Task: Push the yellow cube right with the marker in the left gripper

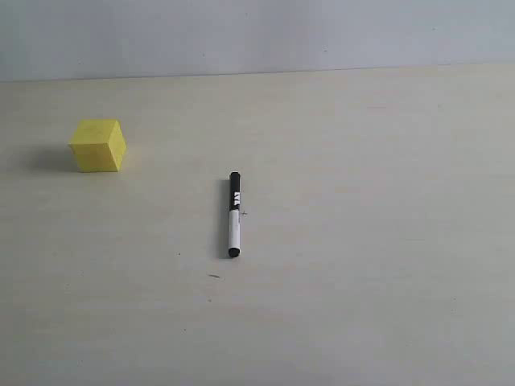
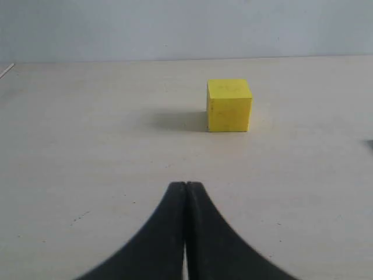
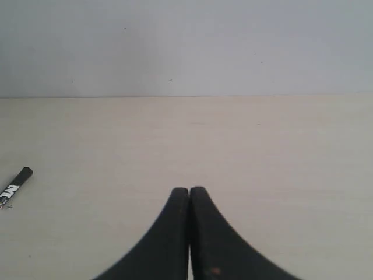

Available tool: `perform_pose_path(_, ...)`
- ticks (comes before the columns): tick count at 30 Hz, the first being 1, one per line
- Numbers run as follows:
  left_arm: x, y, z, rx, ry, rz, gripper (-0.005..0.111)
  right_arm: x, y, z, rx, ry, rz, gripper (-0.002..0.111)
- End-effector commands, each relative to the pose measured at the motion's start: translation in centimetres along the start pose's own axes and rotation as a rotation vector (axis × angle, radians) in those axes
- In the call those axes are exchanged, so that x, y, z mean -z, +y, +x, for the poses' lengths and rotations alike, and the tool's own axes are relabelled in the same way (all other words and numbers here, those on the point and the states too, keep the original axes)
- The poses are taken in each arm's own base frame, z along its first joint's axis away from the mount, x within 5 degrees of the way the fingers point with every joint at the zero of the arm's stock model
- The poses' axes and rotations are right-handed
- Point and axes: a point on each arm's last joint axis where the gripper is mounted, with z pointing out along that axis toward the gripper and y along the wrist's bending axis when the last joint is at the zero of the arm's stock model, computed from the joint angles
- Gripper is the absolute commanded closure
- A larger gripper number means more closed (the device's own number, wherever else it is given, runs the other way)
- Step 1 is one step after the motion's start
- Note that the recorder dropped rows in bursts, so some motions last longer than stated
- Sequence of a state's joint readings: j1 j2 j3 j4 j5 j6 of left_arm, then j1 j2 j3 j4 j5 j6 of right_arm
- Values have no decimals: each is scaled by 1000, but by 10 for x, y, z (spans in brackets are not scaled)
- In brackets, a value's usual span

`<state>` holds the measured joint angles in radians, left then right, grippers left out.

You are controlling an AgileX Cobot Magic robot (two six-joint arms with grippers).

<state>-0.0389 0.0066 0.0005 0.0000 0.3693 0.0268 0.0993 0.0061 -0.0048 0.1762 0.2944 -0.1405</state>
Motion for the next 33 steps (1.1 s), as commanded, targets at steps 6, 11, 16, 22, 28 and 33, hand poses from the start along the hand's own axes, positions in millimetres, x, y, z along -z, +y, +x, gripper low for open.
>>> perform_pose_path(6, 1, 0, -2, 10, -19, -3, 107, 0, 0, 1, 4, -9, 7, 108)
perform_pose_path(11, 1, 0, -2, 10, -19, -3, 107, 0, 0, 1, 4, -9, 7, 108)
perform_pose_path(16, 1, 1, -11, -58, -124, -12, 107, 0, 0, 1, 4, -9, 7, 108)
perform_pose_path(22, 5, -1, -29, 504, -324, 88, 107, 0, 0, 1, 4, -9, 7, 108)
perform_pose_path(28, 11, 6, -41, 767, -477, 116, 107, 0, 0, 1, 4, -9, 7, 108)
perform_pose_path(33, 39, 12, -87, 837, -743, 191, 107, 0, 0, 1, 4, -9, 7, 108)
